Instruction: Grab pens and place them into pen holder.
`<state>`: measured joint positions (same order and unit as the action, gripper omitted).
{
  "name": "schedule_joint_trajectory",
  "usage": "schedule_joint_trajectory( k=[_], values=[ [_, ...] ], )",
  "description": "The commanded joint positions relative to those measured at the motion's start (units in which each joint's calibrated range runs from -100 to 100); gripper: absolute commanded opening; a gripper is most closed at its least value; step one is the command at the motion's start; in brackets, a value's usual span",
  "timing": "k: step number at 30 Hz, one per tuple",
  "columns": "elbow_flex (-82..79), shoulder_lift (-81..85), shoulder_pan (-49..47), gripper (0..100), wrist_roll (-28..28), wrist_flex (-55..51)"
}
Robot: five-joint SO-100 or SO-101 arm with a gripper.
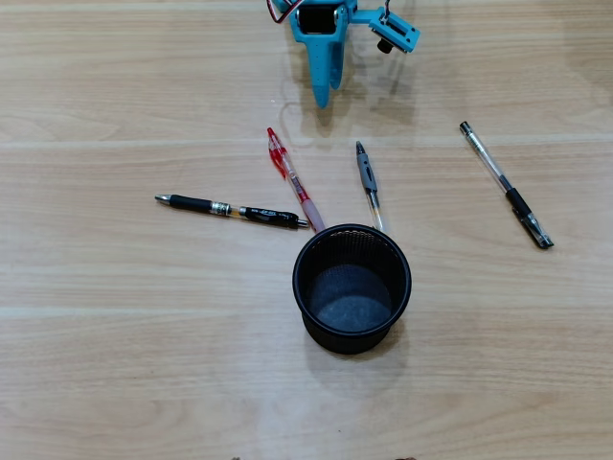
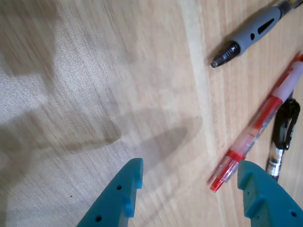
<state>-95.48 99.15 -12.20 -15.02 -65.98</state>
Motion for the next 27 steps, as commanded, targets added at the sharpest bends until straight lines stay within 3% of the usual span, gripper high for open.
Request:
schedule_joint_trajectory(
  k=[1,12,15,21,27],
  values=[
    [2.46,-0.08,0.34,23,-0.40,-0.33],
    [2.55,0.17,0.34,23,-0.45,0.36],
    [6.62,-0.68,0.34,23,-3.22,2.08],
    [39.58,-12.42,5.51,23,-4.68,4.65],
    [74.62,-45.81,13.49,22,-4.11,0.36]
  ],
)
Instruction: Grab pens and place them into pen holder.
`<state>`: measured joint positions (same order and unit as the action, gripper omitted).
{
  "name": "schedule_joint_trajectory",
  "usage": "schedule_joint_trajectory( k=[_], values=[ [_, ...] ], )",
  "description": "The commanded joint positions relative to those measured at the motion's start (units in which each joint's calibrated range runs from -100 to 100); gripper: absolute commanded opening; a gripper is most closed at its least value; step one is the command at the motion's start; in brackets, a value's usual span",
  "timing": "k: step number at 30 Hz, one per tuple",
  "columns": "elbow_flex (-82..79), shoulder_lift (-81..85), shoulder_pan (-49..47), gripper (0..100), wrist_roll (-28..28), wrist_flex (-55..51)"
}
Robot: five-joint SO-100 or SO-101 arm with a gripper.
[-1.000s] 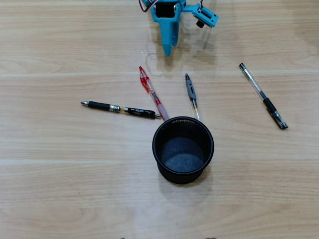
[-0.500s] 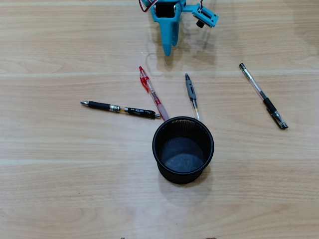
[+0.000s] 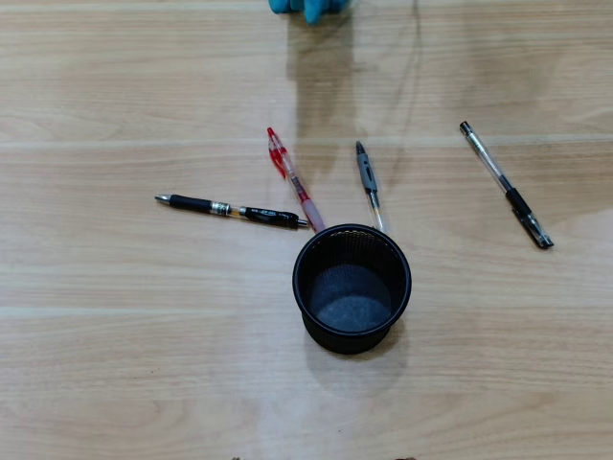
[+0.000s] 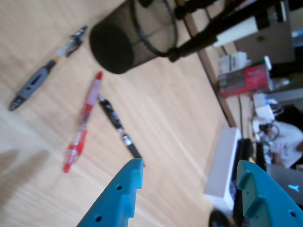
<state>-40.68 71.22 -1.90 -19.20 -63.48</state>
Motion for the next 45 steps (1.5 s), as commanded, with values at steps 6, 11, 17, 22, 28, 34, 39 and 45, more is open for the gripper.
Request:
schedule_joint_trajectory(
  k=[6,11,17,22,28,34,39,45],
  values=[
    [49.60,-59.81,13.84,22,3.36,-15.81],
    [67.71,-91.00,15.93,23,5.19,-19.42],
    [72.05,-101.65,16.25,23,5.81,-19.24],
    [68.88,-101.82,15.93,30,5.92,-18.99],
    [66.98,-102.16,14.48,30,7.96,-18.21],
    [67.53,-107.66,12.79,30,12.82,-14.00],
    [67.80,-114.08,13.75,25,12.61,-12.97],
    [68.34,-115.52,15.93,1,10.94,-13.31]
  ],
)
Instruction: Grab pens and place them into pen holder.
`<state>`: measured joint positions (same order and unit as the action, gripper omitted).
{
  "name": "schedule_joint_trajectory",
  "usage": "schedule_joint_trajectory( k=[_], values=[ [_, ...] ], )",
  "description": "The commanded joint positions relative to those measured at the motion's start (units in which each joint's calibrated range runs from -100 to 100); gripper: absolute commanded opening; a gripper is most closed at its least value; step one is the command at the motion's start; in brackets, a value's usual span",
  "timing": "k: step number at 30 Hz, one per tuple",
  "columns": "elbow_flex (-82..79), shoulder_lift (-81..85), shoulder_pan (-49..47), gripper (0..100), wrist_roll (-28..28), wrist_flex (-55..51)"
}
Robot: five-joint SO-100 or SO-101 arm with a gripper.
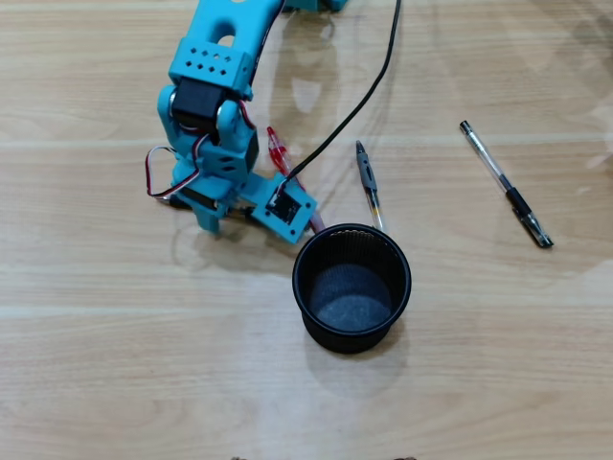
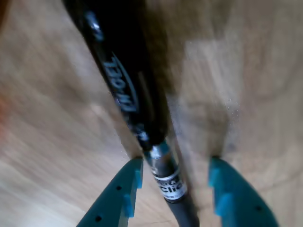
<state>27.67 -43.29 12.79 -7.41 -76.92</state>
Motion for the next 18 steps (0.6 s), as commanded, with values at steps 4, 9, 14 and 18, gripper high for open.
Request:
schedule_joint_trajectory(
  k=[4,9,14,18],
  values=[
    [0.08,3.31,2.85,2,-3.05,-0.31],
    [0.17,17.34,4.31,2,-6.24,0.29],
    [1.08,34.16,1.73,2,-15.33,9.75],
    [-5.35,47.52,-6.18,2,-20.09,31.84]
  ],
)
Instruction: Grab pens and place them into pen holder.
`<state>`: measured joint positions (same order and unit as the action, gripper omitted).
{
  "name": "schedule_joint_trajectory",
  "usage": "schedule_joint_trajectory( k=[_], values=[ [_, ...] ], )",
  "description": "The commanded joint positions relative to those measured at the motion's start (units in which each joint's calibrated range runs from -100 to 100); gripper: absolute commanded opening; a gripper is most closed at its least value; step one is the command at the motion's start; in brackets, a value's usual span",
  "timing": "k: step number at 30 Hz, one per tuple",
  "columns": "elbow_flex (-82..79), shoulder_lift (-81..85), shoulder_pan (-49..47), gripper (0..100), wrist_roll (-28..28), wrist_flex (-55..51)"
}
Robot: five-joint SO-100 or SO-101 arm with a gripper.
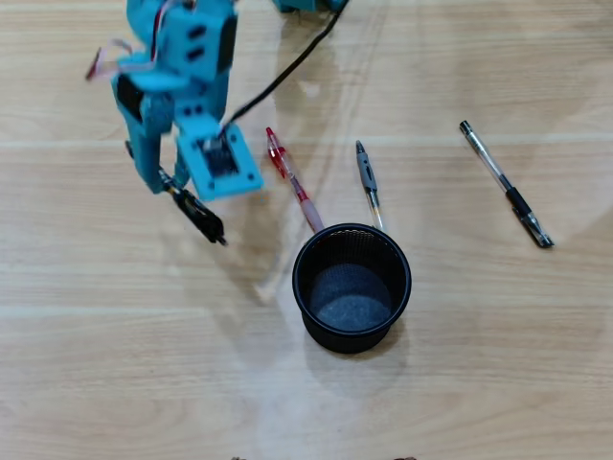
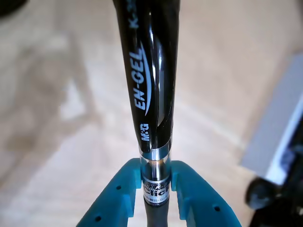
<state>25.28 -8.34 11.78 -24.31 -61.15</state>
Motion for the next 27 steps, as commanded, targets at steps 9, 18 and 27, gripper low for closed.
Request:
schedule_joint_trajectory(
  k=[9,18,27],
  values=[
    [-34.47,16.87,-20.33,2,-19.18,55.87],
    [-21.97,-1.05,-21.05,2,-23.68,55.95],
    [-22.88,-4.51,-21.21,9,-25.98,55.95]
  ],
)
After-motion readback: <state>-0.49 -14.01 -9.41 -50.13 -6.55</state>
